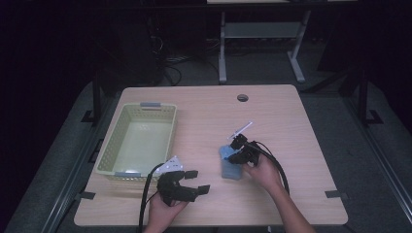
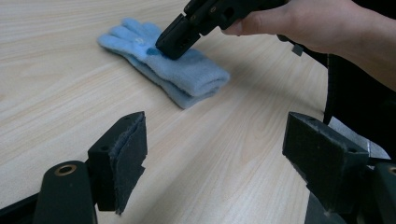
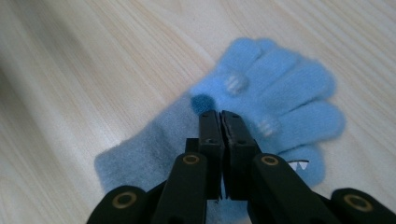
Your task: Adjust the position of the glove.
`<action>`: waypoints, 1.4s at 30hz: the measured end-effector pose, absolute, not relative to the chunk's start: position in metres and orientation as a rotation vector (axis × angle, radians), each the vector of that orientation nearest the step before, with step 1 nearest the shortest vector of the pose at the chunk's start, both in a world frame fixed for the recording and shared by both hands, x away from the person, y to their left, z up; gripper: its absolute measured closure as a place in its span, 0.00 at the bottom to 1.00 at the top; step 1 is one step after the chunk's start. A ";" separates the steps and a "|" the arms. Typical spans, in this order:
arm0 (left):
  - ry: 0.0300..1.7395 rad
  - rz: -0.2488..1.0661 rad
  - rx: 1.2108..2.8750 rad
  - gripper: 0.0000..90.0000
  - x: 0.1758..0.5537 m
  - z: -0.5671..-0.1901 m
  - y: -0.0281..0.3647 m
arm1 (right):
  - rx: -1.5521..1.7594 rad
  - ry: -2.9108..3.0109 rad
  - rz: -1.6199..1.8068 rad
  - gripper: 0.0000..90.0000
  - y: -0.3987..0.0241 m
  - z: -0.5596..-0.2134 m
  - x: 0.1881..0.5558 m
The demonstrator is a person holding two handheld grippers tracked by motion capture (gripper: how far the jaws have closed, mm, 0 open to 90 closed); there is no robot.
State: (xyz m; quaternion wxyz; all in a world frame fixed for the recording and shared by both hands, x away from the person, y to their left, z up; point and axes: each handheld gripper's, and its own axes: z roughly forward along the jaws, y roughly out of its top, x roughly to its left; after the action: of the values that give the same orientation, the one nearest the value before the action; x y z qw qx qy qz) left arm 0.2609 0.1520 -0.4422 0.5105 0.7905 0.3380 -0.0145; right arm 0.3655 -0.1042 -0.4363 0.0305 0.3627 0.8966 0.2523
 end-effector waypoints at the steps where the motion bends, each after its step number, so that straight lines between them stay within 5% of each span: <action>1: 0.815 -0.039 1.902 0.24 0.261 -0.442 0.151 | 1.123 2.764 0.781 0.96 -0.105 -0.437 0.365; 25: 0.976 -0.156 1.866 0.22 0.285 -0.445 0.129 | 1.381 2.612 1.118 0.53 -0.157 -0.421 0.330; 42: 1.176 -0.295 1.779 0.29 0.323 -0.454 0.102 | 1.611 2.491 1.319 0.47 -0.175 -0.446 0.322</action>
State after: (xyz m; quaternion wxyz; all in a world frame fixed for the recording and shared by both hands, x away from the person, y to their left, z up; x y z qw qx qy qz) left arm 0.3229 0.1024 -0.4540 0.4743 0.7274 0.4810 -0.1206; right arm 0.3219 -0.1753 -0.4457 -0.0523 0.4955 0.7662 0.4058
